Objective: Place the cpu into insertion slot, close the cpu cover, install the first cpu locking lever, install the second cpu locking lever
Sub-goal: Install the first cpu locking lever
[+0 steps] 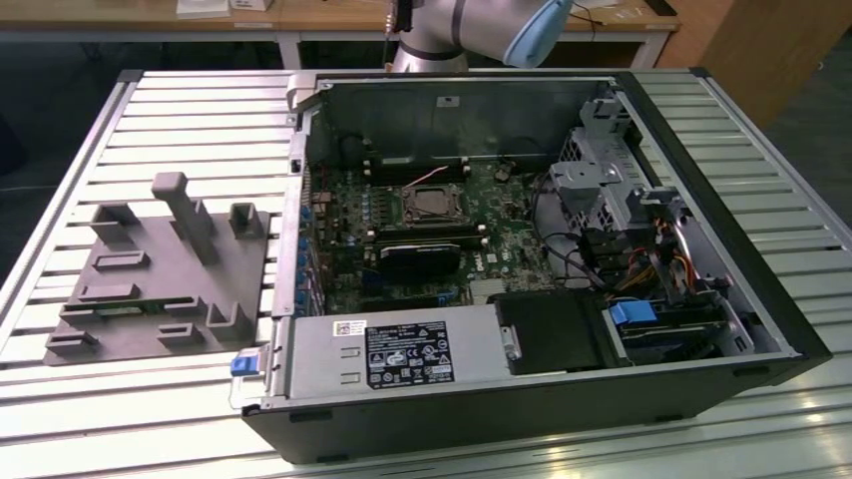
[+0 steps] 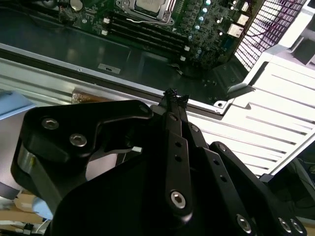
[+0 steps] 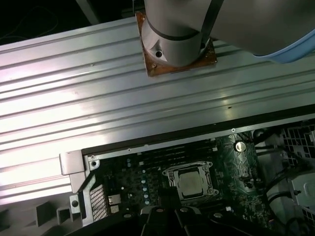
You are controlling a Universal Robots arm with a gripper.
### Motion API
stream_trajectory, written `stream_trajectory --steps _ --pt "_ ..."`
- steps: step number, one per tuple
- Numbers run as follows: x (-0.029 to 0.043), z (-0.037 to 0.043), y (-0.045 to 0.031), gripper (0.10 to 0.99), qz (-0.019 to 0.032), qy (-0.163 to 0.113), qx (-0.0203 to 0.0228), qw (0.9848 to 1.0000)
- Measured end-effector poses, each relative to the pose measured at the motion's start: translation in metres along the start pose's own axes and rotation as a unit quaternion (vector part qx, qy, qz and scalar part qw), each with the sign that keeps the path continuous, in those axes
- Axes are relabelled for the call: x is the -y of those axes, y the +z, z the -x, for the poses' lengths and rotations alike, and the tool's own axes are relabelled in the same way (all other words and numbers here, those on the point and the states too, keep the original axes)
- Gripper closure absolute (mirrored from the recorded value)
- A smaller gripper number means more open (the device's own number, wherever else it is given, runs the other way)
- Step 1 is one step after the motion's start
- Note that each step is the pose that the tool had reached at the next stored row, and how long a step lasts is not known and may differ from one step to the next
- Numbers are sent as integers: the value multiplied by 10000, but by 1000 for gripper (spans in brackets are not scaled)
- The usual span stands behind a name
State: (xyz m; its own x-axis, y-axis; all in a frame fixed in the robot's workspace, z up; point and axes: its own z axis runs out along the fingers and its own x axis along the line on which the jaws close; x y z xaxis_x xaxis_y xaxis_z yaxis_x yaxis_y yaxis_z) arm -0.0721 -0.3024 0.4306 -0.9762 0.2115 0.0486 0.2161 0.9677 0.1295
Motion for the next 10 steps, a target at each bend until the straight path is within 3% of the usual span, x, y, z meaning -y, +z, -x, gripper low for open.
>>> stream_trajectory --steps 10 --pt "-2 50 108 984 -7 -64 -7 10000"
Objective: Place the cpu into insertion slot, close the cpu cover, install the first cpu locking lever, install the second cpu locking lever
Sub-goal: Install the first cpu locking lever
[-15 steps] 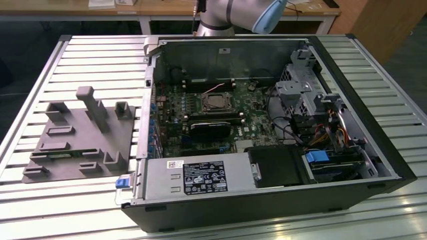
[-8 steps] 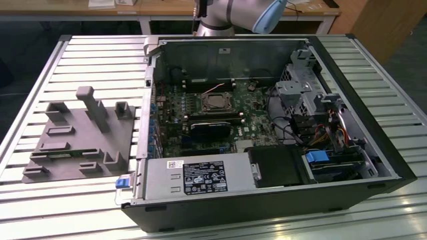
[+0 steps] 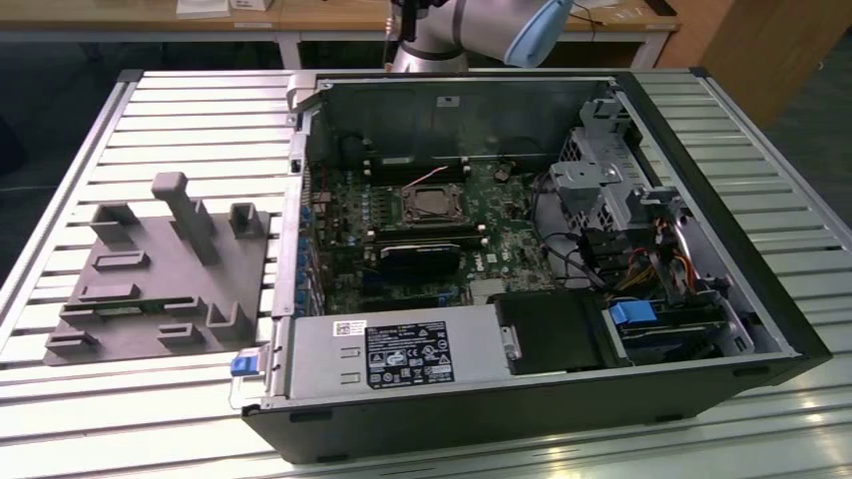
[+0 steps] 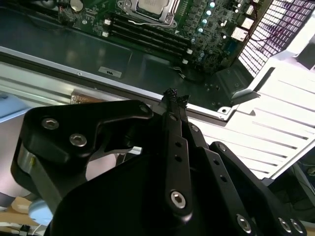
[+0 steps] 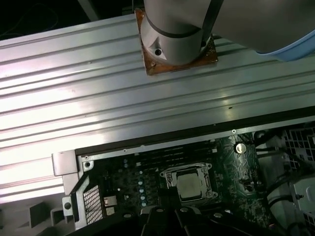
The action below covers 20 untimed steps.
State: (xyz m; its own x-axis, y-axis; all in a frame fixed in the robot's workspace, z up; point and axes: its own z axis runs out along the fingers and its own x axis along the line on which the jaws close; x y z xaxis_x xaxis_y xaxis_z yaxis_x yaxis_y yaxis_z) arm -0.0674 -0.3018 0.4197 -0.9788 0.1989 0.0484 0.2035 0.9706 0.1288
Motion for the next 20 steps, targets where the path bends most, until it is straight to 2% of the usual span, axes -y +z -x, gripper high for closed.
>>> stream_trajectory --steps 9,20 --pt "0 30 50 984 -6 -23 -2 10000" --pt "-5 120 137 984 -7 -56 -7 10000"
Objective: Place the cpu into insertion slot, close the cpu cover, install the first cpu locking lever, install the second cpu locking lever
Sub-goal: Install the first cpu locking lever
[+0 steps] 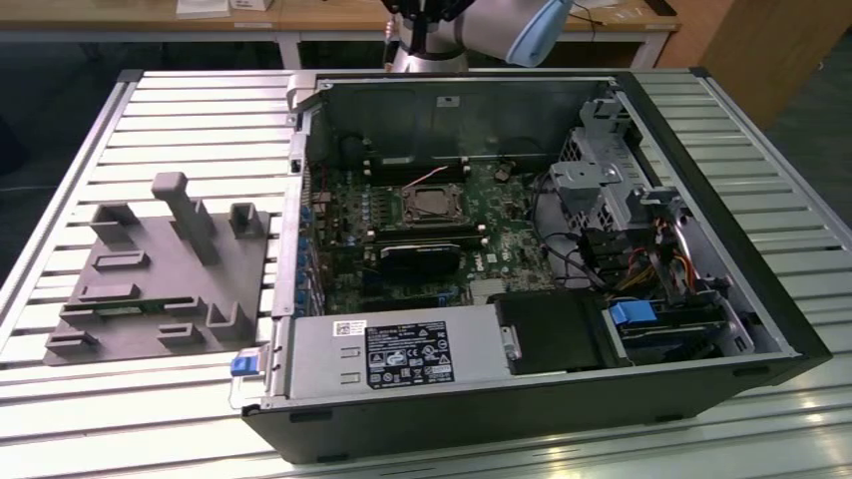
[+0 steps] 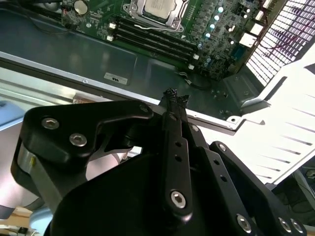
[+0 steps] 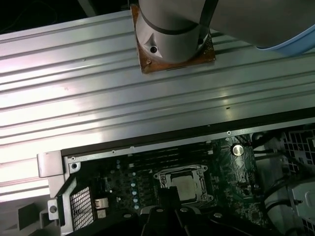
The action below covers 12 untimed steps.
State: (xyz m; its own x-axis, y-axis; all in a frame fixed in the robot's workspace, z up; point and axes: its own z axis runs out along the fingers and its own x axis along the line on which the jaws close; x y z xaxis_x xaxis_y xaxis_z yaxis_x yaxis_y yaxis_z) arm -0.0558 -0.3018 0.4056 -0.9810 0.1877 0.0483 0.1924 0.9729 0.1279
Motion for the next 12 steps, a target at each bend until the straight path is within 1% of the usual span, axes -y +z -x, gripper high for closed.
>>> stream_trajectory --steps 6,12 --pt "6 34 63 984 -2 -52 -6 10000" --pt "25 49 133 984 -5 -108 -13 9999"
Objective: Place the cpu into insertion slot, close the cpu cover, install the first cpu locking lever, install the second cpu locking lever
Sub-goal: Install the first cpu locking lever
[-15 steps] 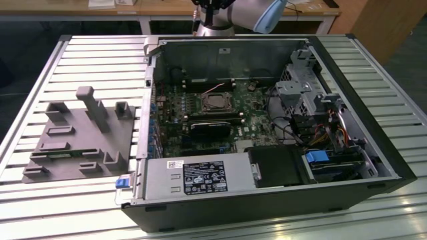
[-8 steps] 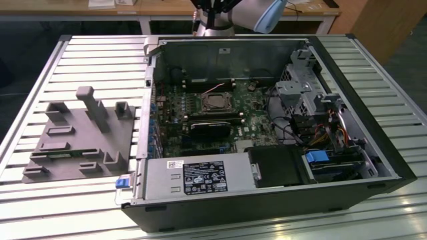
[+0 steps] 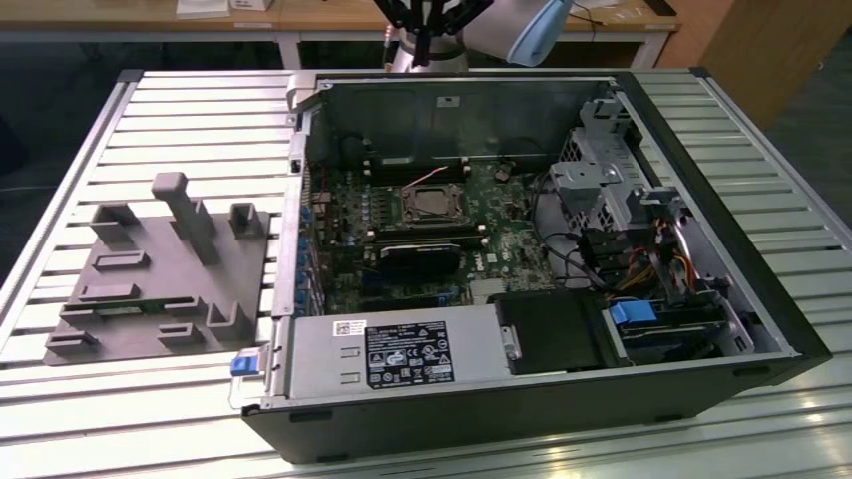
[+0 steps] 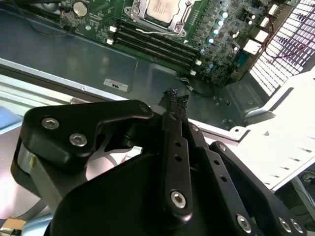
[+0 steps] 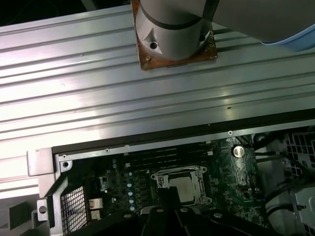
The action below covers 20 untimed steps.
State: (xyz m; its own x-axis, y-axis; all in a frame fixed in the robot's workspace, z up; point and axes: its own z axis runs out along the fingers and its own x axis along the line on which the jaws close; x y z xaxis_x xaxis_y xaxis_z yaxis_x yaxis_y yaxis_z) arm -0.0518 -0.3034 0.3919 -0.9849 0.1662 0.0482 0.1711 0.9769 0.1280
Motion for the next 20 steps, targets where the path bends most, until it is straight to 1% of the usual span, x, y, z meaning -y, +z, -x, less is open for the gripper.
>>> stream_trajectory --steps 8,20 --pt "17 5 75 984 -1 -17 -2 10000" --pt "45 15 282 984 -2 -32 -4 10000"
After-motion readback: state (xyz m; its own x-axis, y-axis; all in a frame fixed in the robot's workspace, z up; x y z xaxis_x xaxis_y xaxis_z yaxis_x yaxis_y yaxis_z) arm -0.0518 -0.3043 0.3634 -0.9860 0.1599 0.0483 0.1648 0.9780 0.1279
